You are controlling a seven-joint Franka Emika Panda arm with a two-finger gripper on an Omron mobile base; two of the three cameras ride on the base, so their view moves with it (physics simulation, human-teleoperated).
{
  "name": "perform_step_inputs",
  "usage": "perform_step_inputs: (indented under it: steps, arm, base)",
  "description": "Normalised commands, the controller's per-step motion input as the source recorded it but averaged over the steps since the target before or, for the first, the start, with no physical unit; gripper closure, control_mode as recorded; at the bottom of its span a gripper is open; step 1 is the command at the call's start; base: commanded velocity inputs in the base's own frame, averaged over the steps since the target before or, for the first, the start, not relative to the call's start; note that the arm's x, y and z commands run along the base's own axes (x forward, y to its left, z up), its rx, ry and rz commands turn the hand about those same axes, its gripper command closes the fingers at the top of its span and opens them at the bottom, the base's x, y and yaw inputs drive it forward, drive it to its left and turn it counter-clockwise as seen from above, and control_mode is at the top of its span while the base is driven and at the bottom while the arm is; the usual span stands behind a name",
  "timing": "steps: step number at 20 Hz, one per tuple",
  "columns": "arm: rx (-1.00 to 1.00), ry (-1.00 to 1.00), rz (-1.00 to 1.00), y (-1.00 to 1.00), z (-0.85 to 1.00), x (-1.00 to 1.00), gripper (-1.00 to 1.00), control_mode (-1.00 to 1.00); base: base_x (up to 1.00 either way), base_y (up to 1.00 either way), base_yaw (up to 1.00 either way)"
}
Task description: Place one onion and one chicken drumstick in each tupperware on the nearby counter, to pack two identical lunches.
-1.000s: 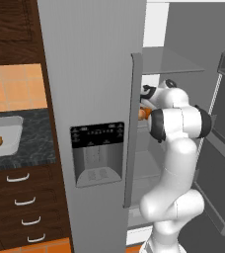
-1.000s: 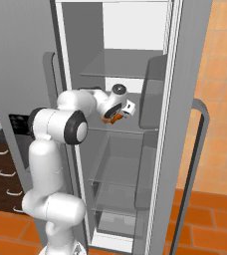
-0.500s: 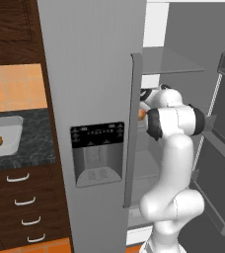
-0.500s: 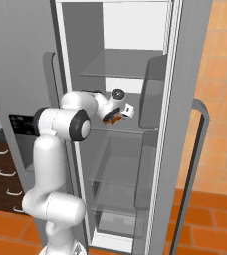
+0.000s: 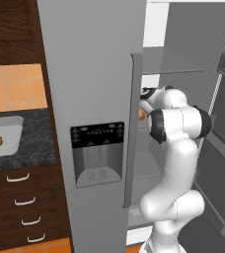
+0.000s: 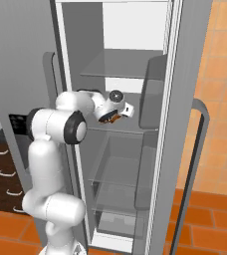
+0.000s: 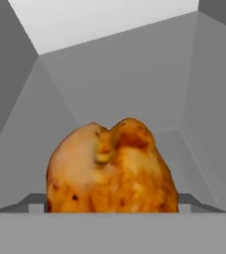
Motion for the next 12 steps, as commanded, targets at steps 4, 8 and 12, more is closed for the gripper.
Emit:
perform_step_inputs:
  steps: [4,8,12]
  arm:
    - [0.00,-0.04,0.00,-0.17,0.79,-1.00,1.00,-1.00]
    - [-0.11,0.10,0.17,-0.07,1.00,-1.00,1.00,-1.00]
    - [-0.33,0.30,0.44,0.00,1.00,-1.00,1.00,-1.00]
  base:
    - [0.00,0.00,0.00]
    - [0.00,0.00,0.00]
    - [0.00,0.00,0.00]
